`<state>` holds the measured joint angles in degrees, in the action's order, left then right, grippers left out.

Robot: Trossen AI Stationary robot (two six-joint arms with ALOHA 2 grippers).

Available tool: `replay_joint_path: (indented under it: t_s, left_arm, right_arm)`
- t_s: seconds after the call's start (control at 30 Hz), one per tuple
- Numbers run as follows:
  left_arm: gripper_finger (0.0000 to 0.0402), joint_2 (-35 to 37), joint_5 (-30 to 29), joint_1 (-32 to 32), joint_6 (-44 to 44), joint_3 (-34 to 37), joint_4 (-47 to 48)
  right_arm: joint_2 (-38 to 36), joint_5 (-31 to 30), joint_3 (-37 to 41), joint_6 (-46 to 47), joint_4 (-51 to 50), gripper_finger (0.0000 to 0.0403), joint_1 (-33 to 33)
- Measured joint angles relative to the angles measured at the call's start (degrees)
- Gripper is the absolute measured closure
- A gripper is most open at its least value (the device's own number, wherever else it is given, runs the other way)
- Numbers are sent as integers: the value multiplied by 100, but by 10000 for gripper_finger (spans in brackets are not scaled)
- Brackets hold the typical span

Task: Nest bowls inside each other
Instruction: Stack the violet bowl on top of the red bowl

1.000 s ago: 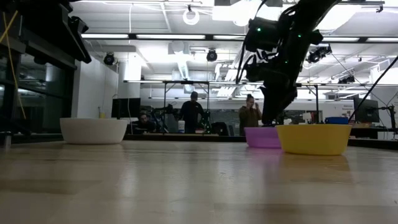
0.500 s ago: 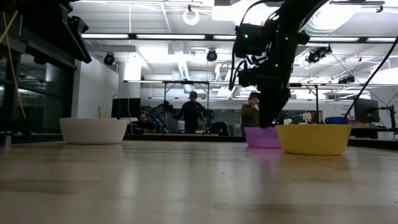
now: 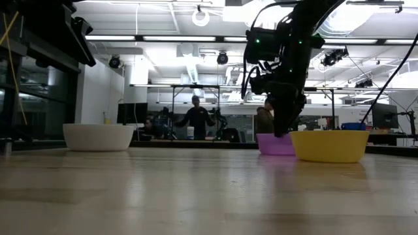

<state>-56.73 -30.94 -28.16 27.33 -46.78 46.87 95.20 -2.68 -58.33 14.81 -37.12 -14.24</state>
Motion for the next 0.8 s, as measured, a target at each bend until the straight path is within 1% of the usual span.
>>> replay_joint_path:
  t_s: [0.47,0.57,0.8]
  left_arm:
    - [278,0,42,0,32,0,-4]
    - [278,0,44,0,34,0,-7]
    - [278,0,49,0,42,-2,-7]
  right_arm:
    - [0,-17,2,-2,4,273,0]
    - [0,-15,2,-2,4,292,0]
    - [0,-13,2,-51,7,359,0]
